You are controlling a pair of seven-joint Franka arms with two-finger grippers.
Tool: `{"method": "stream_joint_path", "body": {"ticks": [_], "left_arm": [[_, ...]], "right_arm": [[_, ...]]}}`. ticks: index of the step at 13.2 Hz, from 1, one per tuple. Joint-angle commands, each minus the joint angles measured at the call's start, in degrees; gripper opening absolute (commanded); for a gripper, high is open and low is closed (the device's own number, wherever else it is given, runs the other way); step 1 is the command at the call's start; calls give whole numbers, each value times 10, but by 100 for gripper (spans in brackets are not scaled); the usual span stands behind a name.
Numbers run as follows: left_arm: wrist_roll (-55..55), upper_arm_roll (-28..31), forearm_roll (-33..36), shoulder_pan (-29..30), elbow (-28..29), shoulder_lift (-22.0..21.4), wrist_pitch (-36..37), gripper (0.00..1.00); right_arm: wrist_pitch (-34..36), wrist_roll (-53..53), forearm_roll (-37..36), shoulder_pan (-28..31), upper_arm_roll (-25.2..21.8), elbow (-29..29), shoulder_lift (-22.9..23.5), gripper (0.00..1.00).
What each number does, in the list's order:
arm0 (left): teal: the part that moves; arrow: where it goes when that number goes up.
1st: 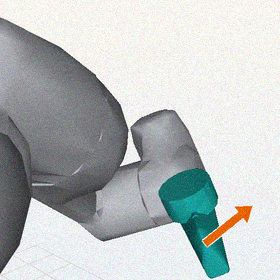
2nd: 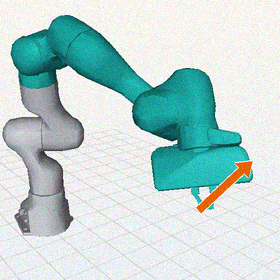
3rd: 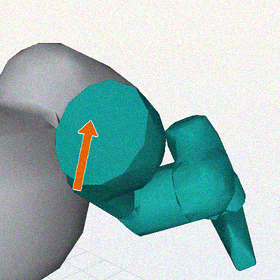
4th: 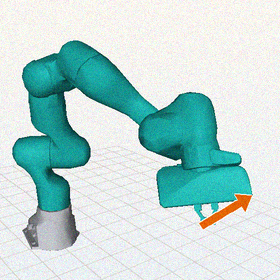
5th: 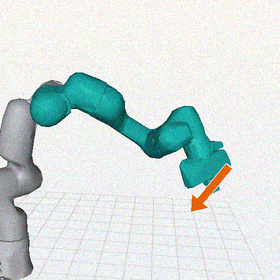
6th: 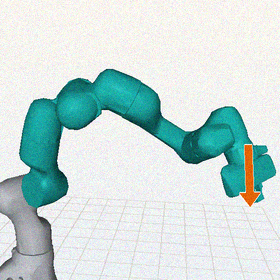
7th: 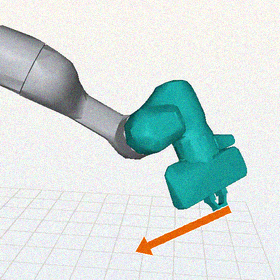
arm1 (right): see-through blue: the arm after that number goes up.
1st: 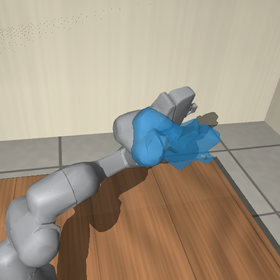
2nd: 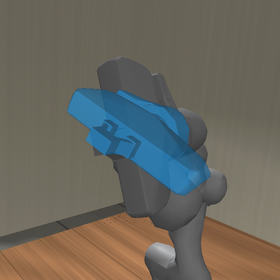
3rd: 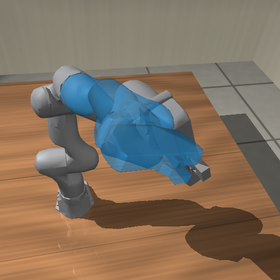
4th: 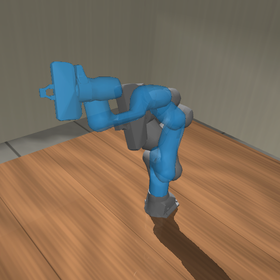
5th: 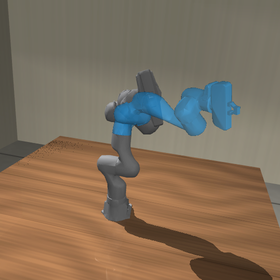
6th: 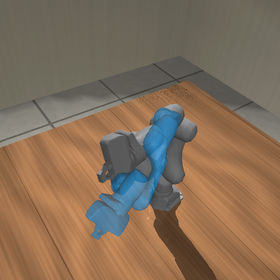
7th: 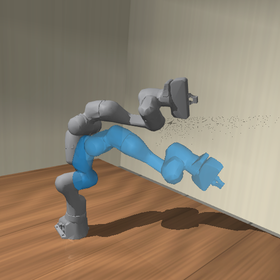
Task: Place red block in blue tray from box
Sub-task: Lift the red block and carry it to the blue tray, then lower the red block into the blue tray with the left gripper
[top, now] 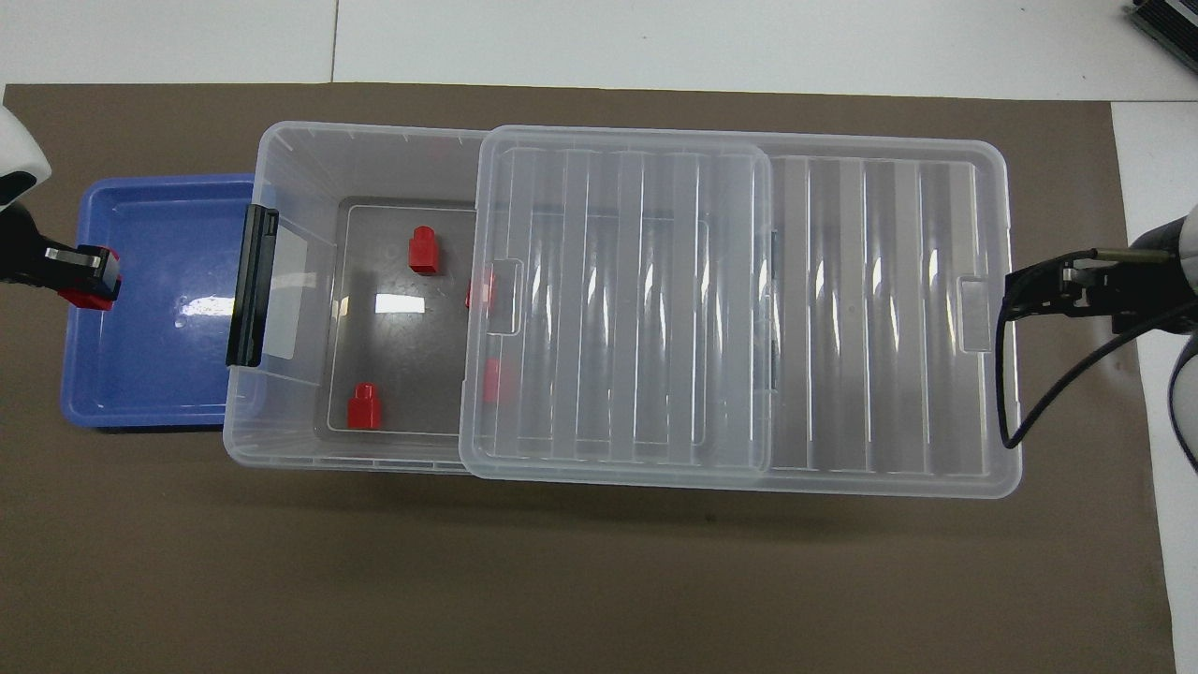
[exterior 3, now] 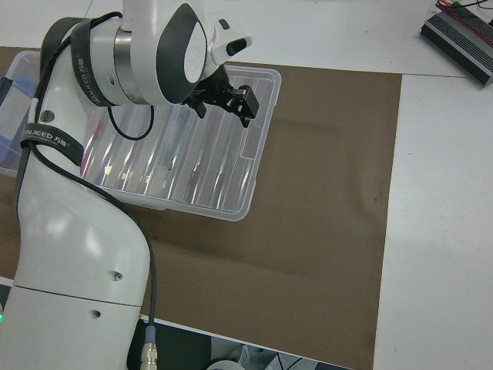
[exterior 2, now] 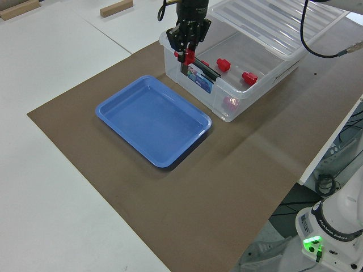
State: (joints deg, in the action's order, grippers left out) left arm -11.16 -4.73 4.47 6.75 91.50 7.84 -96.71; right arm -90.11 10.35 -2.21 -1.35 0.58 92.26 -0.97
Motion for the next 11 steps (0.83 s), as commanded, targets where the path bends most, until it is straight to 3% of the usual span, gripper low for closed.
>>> {"method": "stream_joint_path", "body": {"ticks": [1,3,8,11], "left_arm": [[-36,-5,-5,26,90,-40,-76,0],[-40,-5,-5,32,161,-58,-152,0],[-91,-5,-6,81,244,-45,-290,0],[-83,-4,-11,82,280,-47,-313,0]], "right_arm": [[1,-13,-2,3,0,6,-8,100],[1,-13,-2,3,0,6,-8,100],[1,-13,-2,3,0,6,-8,100],[2,-13,-2,3,0,6,-8,100]]}}
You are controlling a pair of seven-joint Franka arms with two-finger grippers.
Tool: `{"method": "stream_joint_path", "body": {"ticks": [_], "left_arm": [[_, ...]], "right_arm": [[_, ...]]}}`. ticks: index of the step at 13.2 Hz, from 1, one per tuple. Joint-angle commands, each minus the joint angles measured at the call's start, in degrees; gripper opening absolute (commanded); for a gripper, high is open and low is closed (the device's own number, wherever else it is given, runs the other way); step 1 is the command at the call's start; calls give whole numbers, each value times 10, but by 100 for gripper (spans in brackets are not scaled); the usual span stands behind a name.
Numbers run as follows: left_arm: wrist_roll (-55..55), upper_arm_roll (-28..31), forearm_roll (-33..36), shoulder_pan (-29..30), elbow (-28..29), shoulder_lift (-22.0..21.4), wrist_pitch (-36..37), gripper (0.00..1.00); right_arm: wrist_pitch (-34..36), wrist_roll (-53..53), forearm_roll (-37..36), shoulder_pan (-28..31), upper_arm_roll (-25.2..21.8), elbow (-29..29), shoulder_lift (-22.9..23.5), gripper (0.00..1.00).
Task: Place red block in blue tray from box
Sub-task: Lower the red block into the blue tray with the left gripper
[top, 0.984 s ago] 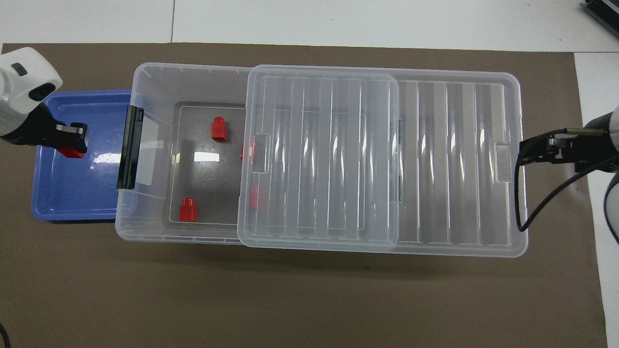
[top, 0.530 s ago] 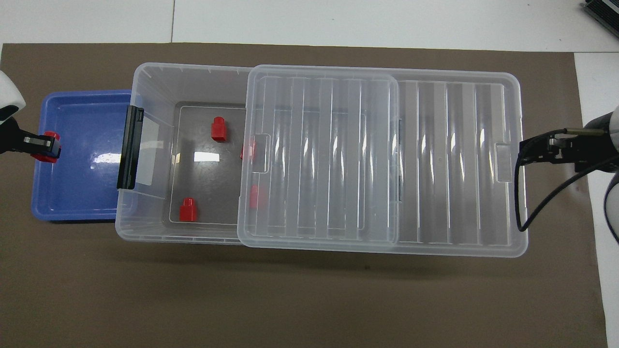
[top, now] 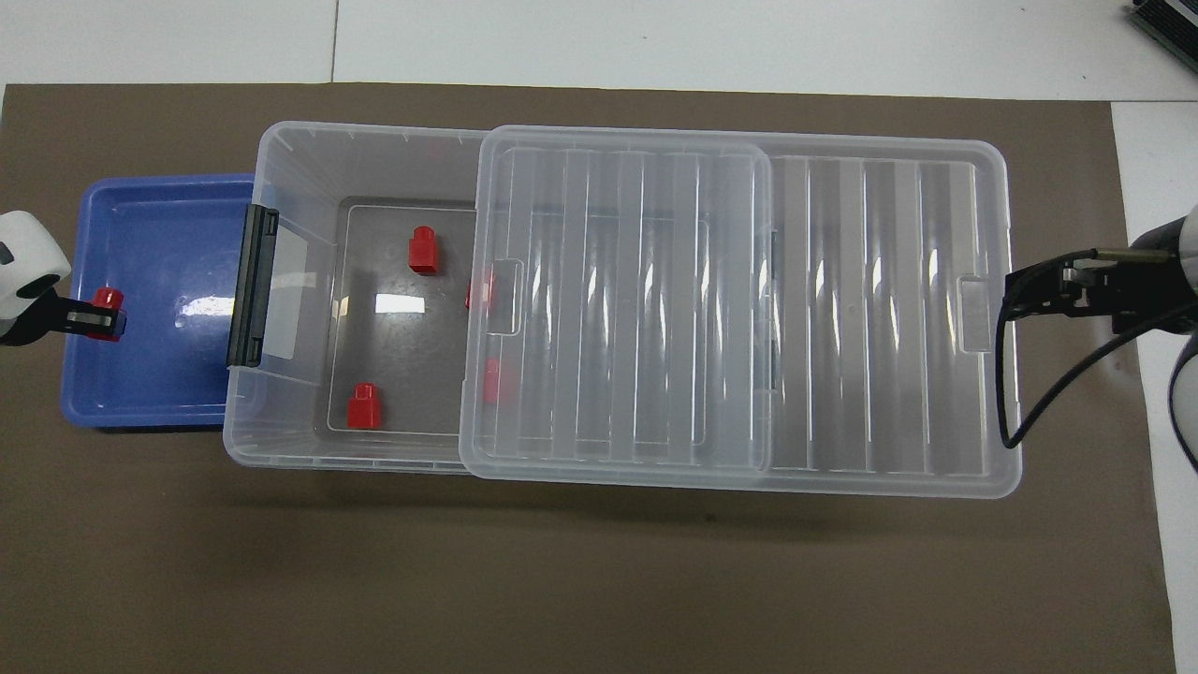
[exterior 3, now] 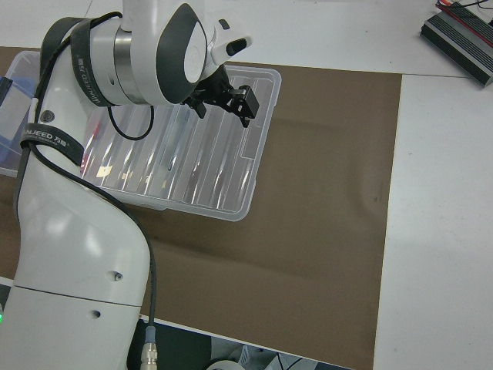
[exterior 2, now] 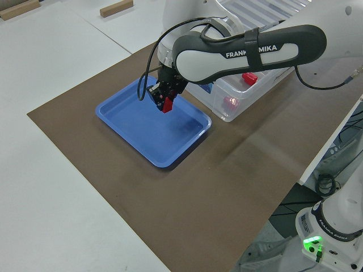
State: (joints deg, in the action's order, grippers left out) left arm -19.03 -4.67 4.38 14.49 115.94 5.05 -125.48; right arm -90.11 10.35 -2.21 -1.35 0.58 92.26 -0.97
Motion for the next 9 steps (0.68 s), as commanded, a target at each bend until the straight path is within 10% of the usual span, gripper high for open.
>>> {"method": "stream_joint_path", "body": {"ticks": [1,9], "left_arm": [[-6,-4,-12,5,37,-15,-37,0],[4,-5,-55,1,39,68,-151,0]], "right_arm": [[1,-13,-2,3,0,6,-8,100],[1,-13,-2,3,0,6,-8,100]]}}
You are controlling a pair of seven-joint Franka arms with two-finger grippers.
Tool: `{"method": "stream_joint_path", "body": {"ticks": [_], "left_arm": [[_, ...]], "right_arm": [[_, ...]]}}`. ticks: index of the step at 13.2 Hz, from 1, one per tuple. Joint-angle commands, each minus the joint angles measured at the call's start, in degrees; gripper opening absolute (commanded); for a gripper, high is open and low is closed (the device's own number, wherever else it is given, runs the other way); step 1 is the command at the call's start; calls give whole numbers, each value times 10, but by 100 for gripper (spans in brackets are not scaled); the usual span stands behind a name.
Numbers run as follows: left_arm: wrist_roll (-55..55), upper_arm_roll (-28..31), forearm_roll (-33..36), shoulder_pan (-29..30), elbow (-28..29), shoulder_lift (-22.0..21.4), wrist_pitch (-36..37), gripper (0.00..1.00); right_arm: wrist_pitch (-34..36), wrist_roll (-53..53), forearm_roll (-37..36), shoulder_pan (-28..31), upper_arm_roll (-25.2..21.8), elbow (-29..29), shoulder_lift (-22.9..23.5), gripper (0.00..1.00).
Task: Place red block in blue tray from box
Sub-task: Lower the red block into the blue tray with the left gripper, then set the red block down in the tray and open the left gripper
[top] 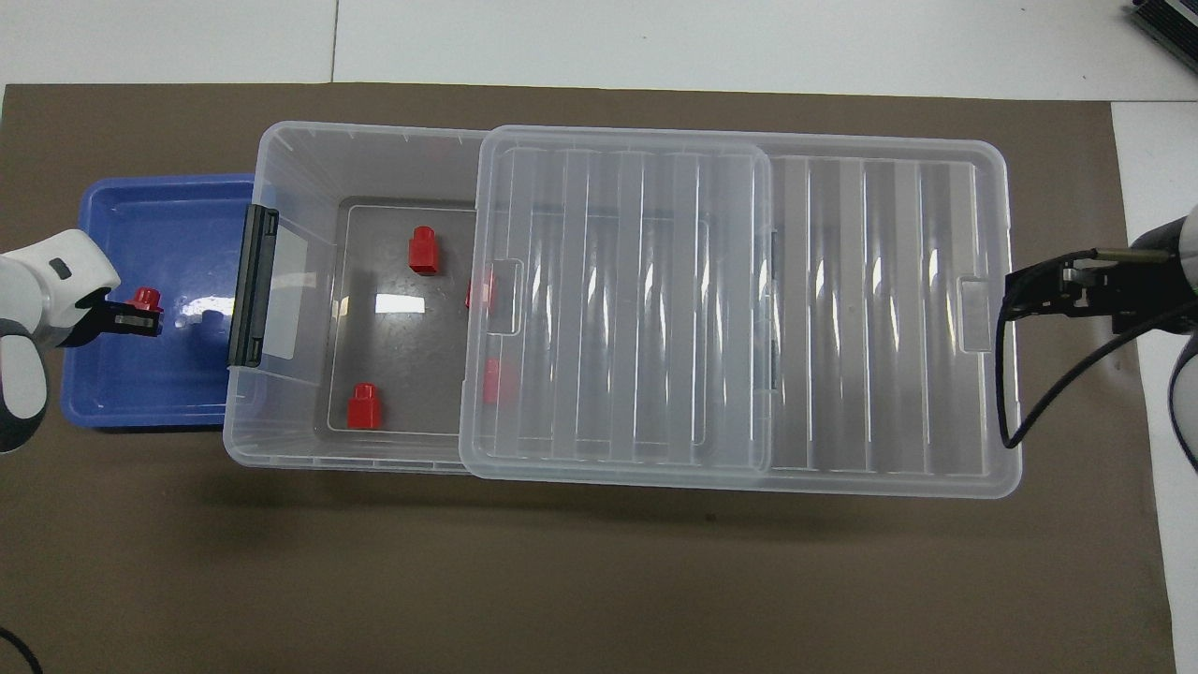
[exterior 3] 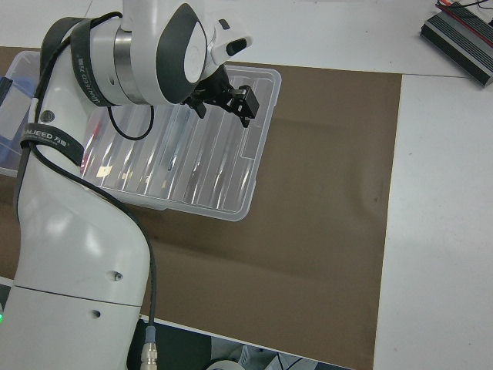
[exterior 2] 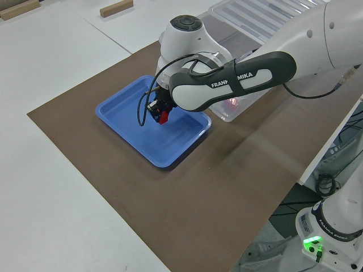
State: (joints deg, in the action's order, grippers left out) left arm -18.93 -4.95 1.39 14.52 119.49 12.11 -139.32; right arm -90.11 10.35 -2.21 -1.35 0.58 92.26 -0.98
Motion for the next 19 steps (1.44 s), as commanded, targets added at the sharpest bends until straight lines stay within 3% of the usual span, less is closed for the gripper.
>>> {"method": "stream_joint_path", "body": {"ticks": [1,5,7,19], "left_arm": [[12,-2,-29,0,5,-2,-13,0],[23,-2,-29,-5,9,3,-26,0],[23,-2,-29,-5,19,18,-67,0],[17,-1,-29,-3,38,28,-105,0]], "right_arm": [[1,-13,-2,3,0,6,-8,100],[1,-13,-2,3,0,6,-8,100],[2,-13,-2,3,0,6,-8,100],[2,-13,-2,3,0,6,-8,100]]}}
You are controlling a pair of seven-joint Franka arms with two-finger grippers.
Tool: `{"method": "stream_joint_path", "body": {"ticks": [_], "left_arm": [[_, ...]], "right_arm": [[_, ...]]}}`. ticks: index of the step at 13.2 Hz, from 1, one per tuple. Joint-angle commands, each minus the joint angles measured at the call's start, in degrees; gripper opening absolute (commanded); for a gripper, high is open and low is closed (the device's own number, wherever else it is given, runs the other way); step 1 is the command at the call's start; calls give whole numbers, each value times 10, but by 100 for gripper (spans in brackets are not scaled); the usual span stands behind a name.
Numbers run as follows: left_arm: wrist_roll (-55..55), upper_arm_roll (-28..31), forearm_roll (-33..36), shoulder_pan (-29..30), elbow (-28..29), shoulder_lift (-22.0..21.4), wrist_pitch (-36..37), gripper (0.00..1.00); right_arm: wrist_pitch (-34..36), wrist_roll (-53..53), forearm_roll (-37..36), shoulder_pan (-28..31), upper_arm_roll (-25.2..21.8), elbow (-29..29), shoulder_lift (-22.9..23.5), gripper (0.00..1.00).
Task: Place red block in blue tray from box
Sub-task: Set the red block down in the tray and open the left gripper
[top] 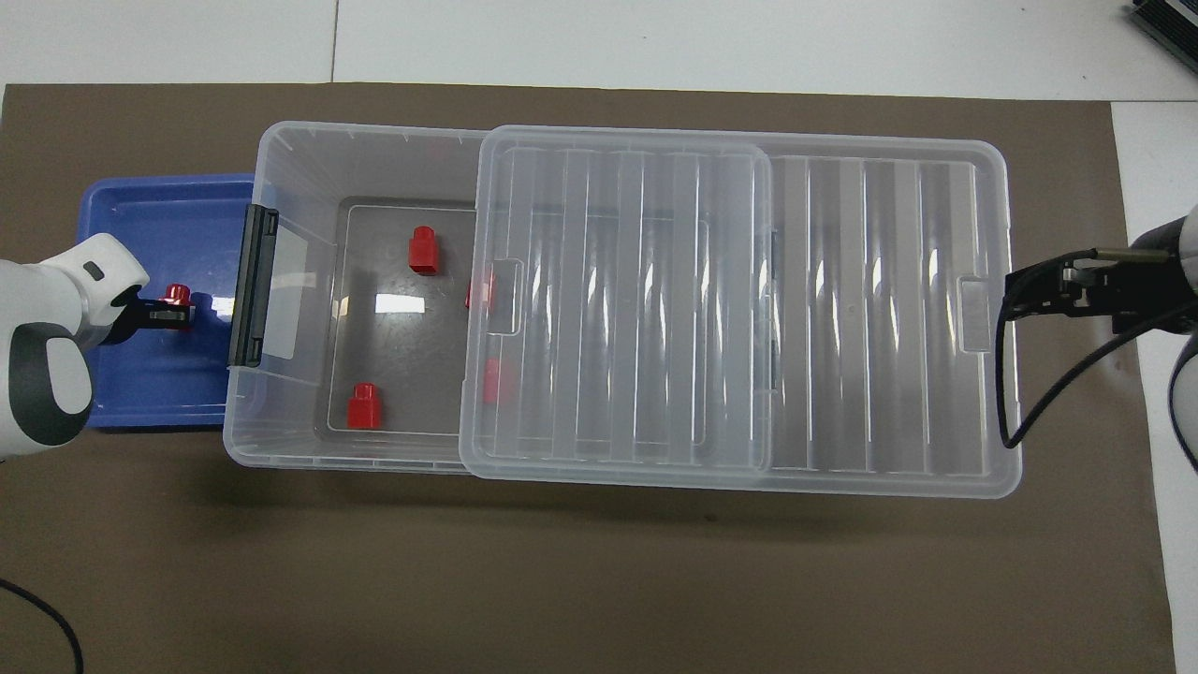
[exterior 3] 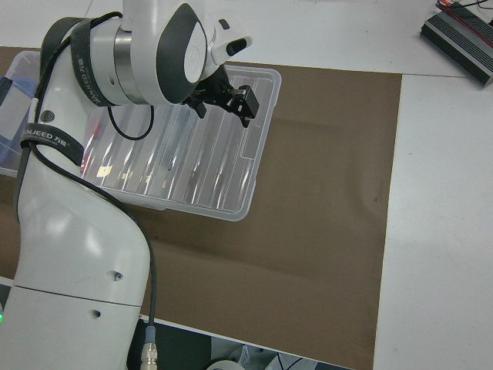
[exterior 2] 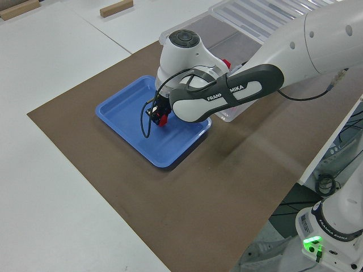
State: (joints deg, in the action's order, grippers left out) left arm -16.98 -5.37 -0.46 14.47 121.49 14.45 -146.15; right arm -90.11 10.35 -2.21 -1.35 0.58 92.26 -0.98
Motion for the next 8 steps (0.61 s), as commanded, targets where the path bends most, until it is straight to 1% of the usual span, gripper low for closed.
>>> {"method": "stream_joint_path", "body": {"ticks": [1,3,4,5,6,8], "left_arm": [[-2,3,-10,-3,23,8,-47,0],[-2,3,-10,-2,26,8,-49,0],[-2,3,-9,-3,25,8,-49,9],[-2,3,-10,-3,25,8,-49,26],[-2,3,-9,-3,24,8,-48,49],[-2,3,-9,-3,18,9,-41,70]], "right_arm": [[1,-13,-2,3,0,6,-8,100],[1,-13,-2,3,0,6,-8,100],[1,-13,-2,3,0,6,-8,100],[1,-13,-2,3,0,6,-8,100],[1,-13,-2,3,0,6,-8,100],[1,-13,-2,3,0,6,-8,100]]}}
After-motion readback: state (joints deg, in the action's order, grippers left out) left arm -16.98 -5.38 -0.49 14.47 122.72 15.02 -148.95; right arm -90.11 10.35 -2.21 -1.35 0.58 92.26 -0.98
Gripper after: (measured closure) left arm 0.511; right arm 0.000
